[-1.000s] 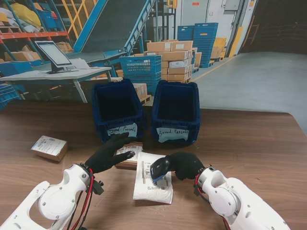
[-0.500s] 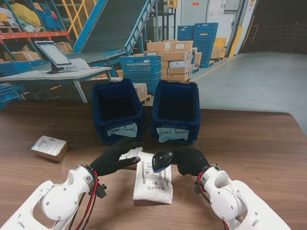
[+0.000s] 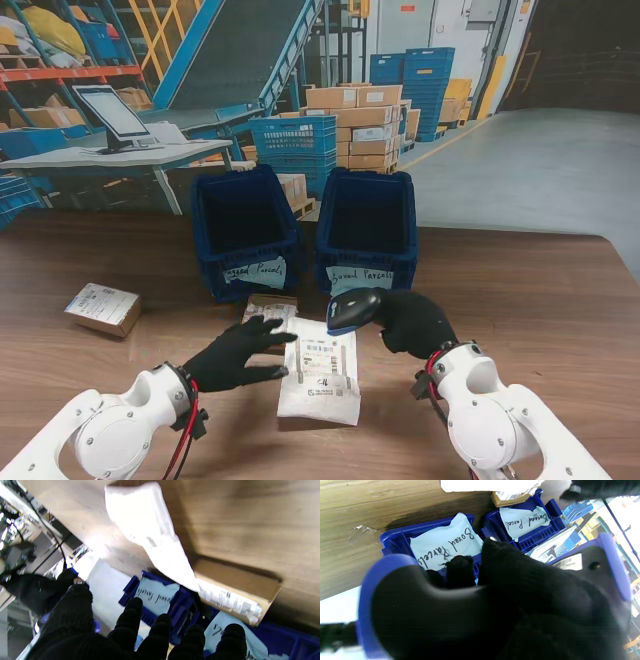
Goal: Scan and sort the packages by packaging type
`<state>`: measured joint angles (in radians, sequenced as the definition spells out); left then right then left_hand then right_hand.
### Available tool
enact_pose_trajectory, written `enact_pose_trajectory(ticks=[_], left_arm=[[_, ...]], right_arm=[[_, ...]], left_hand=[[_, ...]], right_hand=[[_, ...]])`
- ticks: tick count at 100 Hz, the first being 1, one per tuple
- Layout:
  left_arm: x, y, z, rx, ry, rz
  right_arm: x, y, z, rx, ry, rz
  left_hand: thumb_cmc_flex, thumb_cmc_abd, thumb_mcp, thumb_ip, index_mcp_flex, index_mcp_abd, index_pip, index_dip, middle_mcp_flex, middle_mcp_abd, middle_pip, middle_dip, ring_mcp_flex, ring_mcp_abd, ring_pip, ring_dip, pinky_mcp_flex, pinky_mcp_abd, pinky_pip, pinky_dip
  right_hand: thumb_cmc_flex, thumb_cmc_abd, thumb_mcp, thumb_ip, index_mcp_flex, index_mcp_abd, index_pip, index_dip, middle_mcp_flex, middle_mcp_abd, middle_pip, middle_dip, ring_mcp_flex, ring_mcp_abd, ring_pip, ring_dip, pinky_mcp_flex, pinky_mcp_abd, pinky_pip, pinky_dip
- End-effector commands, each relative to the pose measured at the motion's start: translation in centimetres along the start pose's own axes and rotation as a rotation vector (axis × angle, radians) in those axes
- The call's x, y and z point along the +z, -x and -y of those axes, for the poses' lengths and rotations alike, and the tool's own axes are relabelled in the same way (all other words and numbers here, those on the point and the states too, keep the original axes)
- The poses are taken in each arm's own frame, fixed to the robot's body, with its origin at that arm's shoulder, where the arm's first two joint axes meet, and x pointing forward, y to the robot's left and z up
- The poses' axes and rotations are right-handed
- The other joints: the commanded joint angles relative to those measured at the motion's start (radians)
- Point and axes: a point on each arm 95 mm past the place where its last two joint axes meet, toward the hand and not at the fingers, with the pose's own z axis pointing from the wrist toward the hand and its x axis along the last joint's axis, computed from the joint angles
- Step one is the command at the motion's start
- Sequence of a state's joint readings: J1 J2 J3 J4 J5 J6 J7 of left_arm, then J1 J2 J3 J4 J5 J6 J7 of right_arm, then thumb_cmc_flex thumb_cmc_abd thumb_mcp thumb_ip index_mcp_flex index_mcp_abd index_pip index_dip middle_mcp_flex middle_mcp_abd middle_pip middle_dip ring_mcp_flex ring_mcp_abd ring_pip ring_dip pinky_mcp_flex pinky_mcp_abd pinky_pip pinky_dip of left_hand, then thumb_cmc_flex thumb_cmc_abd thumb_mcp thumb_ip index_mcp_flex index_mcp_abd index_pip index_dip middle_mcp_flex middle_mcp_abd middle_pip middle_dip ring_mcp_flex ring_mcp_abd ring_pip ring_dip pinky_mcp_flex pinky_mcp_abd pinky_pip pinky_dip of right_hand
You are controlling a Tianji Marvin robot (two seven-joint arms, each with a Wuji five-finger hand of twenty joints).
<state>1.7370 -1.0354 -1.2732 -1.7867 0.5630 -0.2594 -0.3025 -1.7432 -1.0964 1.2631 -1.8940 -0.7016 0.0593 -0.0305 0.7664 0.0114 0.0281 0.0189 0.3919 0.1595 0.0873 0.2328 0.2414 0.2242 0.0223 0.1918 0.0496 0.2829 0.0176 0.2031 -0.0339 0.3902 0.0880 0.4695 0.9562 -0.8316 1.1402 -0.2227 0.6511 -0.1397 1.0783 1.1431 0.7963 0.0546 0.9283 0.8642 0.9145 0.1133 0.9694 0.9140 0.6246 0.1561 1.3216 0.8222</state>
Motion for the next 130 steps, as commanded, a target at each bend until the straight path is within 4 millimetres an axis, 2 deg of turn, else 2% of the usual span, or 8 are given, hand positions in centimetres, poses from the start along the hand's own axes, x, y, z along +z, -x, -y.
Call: enact_pose_trajectory(ticks=[1,26,56,72,106,130], left_arm=[[-0.3,0.0,-0.8,0.018,0.053,0.003],[-0.5,0.6,-1.7,0.093,0.1,-0.027],[-0.4,0.9,-2.9,0.197,0.173,-0.04],[0.1,1.0,-3.5,0.291,0.199,-0.026],[0.8,1.0,-4.1,0.426,0.161,0.004],[1.3,0.8,-4.3,0.483,0.103,0.008]], right_arm=[[-0.2,-0.4,-0.2,0.022,0.0,0.009],[-0.2,-0.1,-0.8,0.041,0.013,0.033],[-0.1,-0.1,-0.8,0.049,0.007,0.042],[-0.1,-0.1,-0.9,0.056,0.005,0.047],[-0.2,-0.1,-0.9,0.074,-0.006,0.047],[-0.1,-0.1,-0.9,0.082,-0.018,0.041]], left_hand=[[-0.025,-0.012,-0.049,0.009,-0.044,0.024,-0.014,0.006,-0.027,-0.005,-0.02,0.008,0.0,0.008,-0.003,0.012,-0.013,0.005,0.016,0.012],[-0.054,-0.122,-0.031,0.022,-0.093,0.05,-0.04,0.0,-0.058,-0.005,-0.023,0.007,-0.007,0.001,-0.003,0.012,-0.023,0.002,0.013,0.011],[-0.058,-0.195,-0.005,0.022,-0.115,0.067,-0.058,-0.006,-0.072,-0.004,-0.023,0.009,-0.014,0.001,-0.004,0.01,-0.028,0.003,0.011,0.01],[-0.061,-0.204,0.015,0.012,-0.12,0.072,-0.064,-0.008,-0.073,-0.007,-0.023,0.01,-0.015,0.0,-0.004,0.01,-0.03,0.002,0.01,0.01],[-0.076,-0.21,0.041,-0.012,-0.198,0.103,-0.098,-0.024,-0.15,-0.003,-0.036,0.002,-0.038,-0.004,-0.01,0.007,-0.042,0.001,0.005,0.008],[-0.089,-0.212,0.055,-0.026,-0.248,0.111,-0.107,-0.042,-0.156,0.006,-0.045,-0.052,-0.042,-0.003,-0.016,0.003,-0.044,0.007,0.004,0.008]], right_hand=[[0.092,0.069,0.084,0.006,0.059,-0.08,0.059,0.035,-0.006,-0.017,-0.009,0.012,0.013,0.008,0.0,0.016,0.014,-0.016,0.023,0.014],[0.093,0.068,0.085,0.006,0.059,-0.08,0.059,0.035,-0.004,-0.016,-0.01,0.014,0.014,0.008,-0.001,0.018,0.014,-0.014,0.023,0.016],[0.092,0.068,0.085,0.007,0.059,-0.08,0.059,0.035,-0.004,-0.015,-0.011,0.016,0.014,0.009,0.0,0.019,0.012,-0.014,0.022,0.016],[0.093,0.067,0.085,0.007,0.059,-0.08,0.059,0.035,-0.003,-0.014,-0.012,0.016,0.014,0.009,0.0,0.02,0.011,-0.014,0.022,0.018],[0.093,0.064,0.086,0.007,0.059,-0.078,0.058,0.034,-0.002,-0.013,-0.013,0.018,0.013,0.012,0.0,0.021,0.008,-0.012,0.021,0.019],[0.094,0.064,0.086,0.007,0.06,-0.077,0.057,0.034,-0.001,-0.012,-0.015,0.018,0.012,0.011,-0.001,0.022,0.006,-0.011,0.021,0.02]])
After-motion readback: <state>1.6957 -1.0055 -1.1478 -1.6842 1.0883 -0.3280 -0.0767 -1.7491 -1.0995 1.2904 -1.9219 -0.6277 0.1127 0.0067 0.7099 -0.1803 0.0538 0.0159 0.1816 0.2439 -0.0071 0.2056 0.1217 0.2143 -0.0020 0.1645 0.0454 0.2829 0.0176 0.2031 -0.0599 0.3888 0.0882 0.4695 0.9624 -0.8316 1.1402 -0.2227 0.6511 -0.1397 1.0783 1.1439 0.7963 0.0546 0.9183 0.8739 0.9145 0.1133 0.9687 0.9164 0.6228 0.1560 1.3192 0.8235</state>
